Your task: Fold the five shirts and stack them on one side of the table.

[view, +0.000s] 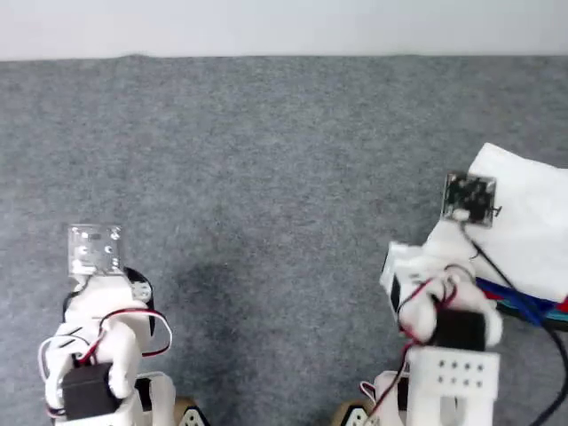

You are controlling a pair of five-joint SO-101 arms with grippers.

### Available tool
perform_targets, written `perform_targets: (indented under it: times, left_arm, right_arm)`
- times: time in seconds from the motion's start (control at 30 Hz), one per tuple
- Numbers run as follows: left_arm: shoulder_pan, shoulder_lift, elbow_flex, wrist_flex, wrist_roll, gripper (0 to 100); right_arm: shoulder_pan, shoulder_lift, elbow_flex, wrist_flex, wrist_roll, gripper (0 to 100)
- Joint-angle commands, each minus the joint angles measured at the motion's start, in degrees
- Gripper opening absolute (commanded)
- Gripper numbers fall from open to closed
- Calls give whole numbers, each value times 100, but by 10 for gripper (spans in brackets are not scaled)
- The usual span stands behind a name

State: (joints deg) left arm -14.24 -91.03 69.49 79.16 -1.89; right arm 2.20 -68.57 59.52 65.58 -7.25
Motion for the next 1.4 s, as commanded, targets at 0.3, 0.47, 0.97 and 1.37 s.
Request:
perform_targets:
  times: [0.3,0.47,0.97,1.37]
  left_arm:
    - [220,-1336,1956,-677,-475,5]
    - [554,-1310,2202,-853,-202,5]
    - [835,-1301,2686,-1266,123,6]
    - [791,-1301,2695,-721,132,6]
  right_arm:
    - [-110,-1930,2066,-215,-18,9]
    - [-119,-2607,2734,-215,9,9]
    - [-119,-3407,3701,-145,387,9]
    - [-110,-3415,3701,778,431,9]
